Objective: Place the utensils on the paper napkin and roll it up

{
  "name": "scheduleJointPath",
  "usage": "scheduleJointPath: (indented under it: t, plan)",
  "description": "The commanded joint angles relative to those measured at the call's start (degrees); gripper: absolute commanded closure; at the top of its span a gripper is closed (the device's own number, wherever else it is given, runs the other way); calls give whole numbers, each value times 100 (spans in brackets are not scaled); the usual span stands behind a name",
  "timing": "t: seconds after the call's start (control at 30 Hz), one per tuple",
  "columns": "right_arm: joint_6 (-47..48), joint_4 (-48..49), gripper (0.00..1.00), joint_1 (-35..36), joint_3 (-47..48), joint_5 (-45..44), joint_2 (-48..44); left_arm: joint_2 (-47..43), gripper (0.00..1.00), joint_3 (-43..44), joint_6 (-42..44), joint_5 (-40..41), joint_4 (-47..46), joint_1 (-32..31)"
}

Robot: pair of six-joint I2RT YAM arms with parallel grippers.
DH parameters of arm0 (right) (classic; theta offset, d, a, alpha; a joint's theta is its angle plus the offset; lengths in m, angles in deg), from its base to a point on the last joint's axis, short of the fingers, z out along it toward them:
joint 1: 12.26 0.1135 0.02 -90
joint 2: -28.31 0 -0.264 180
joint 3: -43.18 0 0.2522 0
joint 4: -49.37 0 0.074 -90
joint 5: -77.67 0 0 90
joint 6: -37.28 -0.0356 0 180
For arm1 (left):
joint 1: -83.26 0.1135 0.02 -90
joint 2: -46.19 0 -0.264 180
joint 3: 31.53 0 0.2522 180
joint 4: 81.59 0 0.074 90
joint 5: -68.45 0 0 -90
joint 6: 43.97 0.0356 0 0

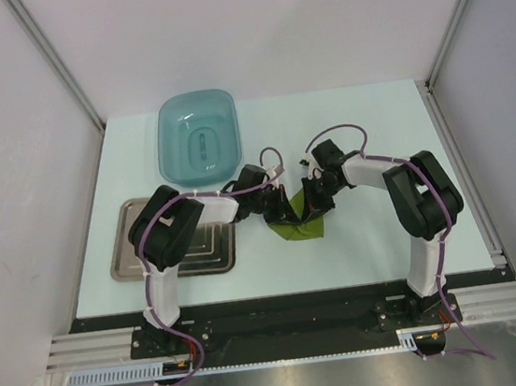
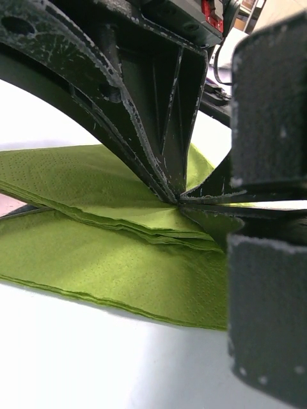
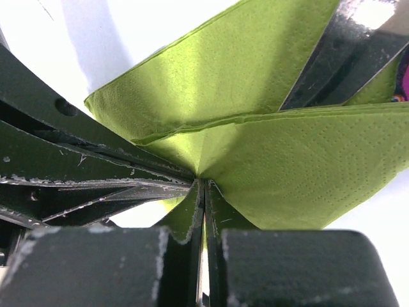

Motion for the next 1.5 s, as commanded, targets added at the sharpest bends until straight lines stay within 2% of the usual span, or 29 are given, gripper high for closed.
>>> scheduleJointPath:
  t: [0.0, 0.2, 0.3, 0.43, 0.6, 0.87, 1.23, 1.33, 1.47]
  plan:
    - [79, 312, 100, 120, -311, -718, 666, 192, 100, -85, 270, 510, 418, 12]
    - [307, 23, 100, -3, -241, -779, 587, 192, 100, -85, 297, 563, 471, 21]
    - [413, -13, 100, -3, -110, -411, 341, 219, 100, -68, 305, 571, 488, 21]
    - [159, 250, 94, 14, 5, 309, -160, 227, 100, -76, 297, 545, 462, 21]
    - [-210, 426, 95, -126, 102, 486, -345, 228, 100, -59, 305, 545, 444, 12]
    - [-255, 515, 97, -285, 216, 320, -134, 201, 100, -103, 297, 545, 427, 12]
    - [255, 120, 100, -144, 75, -656, 463, 201, 100, -94, 314, 563, 453, 12]
    - [220, 110, 100, -179, 224, -376, 333, 175, 100, -94, 332, 554, 462, 21]
    - [28, 233, 93, -328, 488, 317, -36, 192, 100, -94, 306, 554, 436, 12]
